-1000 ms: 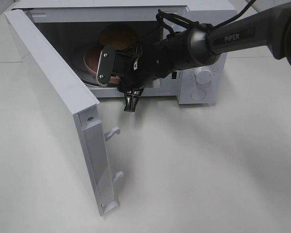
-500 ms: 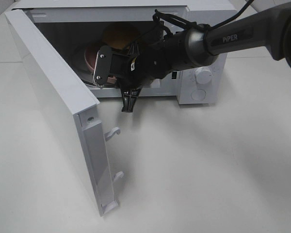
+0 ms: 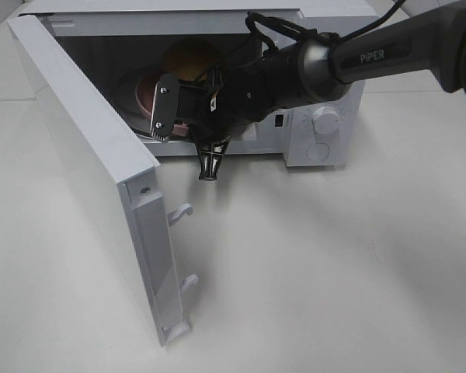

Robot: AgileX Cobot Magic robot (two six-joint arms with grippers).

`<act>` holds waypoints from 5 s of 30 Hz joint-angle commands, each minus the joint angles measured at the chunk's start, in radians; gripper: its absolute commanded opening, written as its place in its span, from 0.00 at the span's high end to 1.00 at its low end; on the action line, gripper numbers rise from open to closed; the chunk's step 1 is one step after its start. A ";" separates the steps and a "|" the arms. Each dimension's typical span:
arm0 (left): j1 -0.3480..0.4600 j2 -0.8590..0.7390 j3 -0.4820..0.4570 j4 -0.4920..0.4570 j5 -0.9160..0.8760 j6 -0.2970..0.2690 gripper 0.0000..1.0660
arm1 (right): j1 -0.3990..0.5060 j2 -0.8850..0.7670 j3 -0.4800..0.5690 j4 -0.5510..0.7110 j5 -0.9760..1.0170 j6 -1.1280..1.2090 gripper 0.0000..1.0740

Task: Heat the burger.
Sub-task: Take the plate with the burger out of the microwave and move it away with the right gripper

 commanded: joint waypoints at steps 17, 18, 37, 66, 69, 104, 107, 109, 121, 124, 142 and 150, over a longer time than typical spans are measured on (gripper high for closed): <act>0.004 -0.021 0.003 -0.005 -0.012 -0.009 1.00 | -0.007 -0.163 0.127 0.009 0.028 -0.146 1.00; 0.004 -0.021 0.003 -0.005 -0.012 -0.009 1.00 | -0.007 -0.183 0.156 0.009 0.016 -0.168 1.00; 0.004 -0.021 0.003 -0.006 -0.012 -0.009 1.00 | -0.007 -0.350 0.421 -0.003 -0.135 -0.252 1.00; 0.004 -0.021 0.003 -0.006 -0.012 -0.009 1.00 | -0.007 -0.601 0.780 -0.021 -0.186 -0.289 1.00; 0.004 -0.021 0.003 -0.006 -0.012 -0.009 1.00 | -0.007 -0.628 0.815 -0.021 -0.192 -0.292 1.00; 0.004 -0.021 0.003 -0.006 -0.012 -0.009 1.00 | -0.007 -0.984 1.162 -0.021 -0.095 -0.266 1.00; 0.004 -0.021 0.003 -0.006 -0.012 -0.009 1.00 | -0.010 -1.015 1.179 -0.021 -0.069 -0.266 1.00; 0.004 -0.021 0.003 -0.006 -0.012 -0.009 1.00 | -0.010 -1.033 1.189 -0.021 -0.050 -0.257 1.00; 0.004 -0.021 0.003 -0.006 -0.012 -0.009 1.00 | -0.010 -1.081 1.201 -0.148 0.061 -0.053 1.00; 0.004 -0.021 0.003 -0.006 -0.012 -0.009 1.00 | -0.010 -1.081 1.201 -0.232 0.085 0.035 1.00; 0.004 -0.021 0.003 -0.006 -0.012 -0.009 1.00 | -0.033 -1.042 1.201 -0.830 0.260 0.896 1.00; 0.004 -0.021 0.003 -0.006 -0.012 -0.009 1.00 | -0.216 -0.946 1.122 -0.827 0.241 0.959 1.00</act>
